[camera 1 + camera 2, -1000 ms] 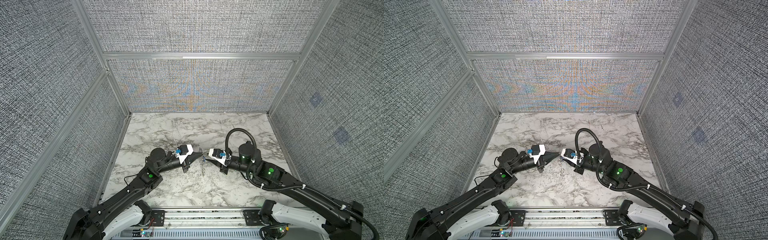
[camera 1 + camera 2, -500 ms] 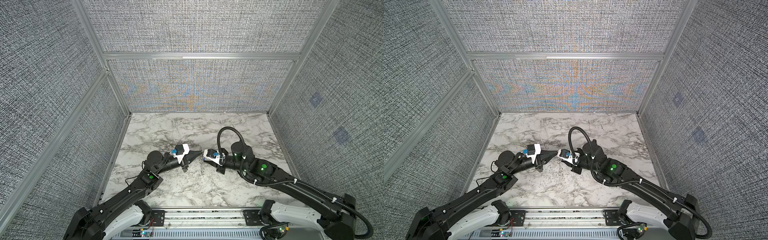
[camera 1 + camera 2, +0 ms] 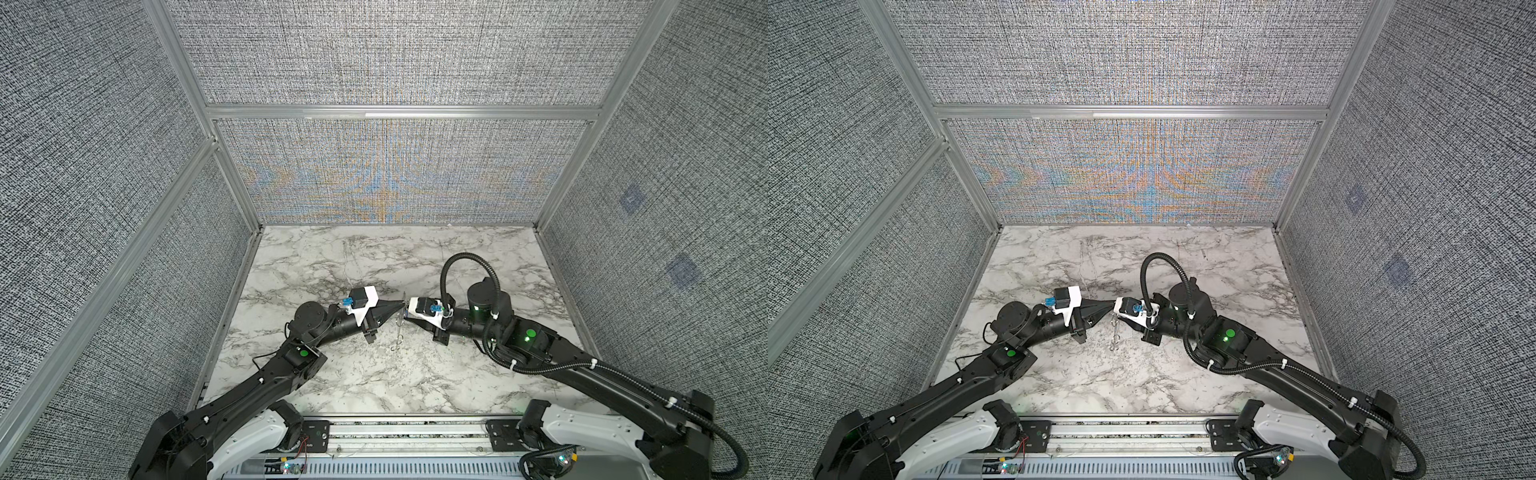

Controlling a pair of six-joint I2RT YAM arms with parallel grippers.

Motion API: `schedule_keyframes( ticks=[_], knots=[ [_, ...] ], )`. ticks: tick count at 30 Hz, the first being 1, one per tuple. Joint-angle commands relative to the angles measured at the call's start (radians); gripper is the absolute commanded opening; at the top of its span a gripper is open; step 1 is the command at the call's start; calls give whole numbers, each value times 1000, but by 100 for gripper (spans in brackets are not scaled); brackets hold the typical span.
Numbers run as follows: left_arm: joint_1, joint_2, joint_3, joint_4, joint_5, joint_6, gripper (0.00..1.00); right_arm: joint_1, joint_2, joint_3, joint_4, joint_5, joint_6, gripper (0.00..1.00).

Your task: Remove the keys from the keyring

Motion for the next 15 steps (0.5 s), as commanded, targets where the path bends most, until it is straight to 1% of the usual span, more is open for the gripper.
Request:
schedule_keyframes(
  ticks=[1,4,8,12,15],
  knots=[
    [1,-5,6,44,19,-4,0,3,12,8,7,-13,-17,23],
    [4,-13,4,44,13,-4,0,3,25,8,1,2,-18,20],
    [4,-18,6,38,13,-4,0,4,28,8,12,47,-17,21],
    [4,-16,6,37,9,-4,0,6,7,-10,76,91,-6,26],
    [5,-12,6,43,9,-7,0,6,-3,-26,111,85,7,27]
  ],
)
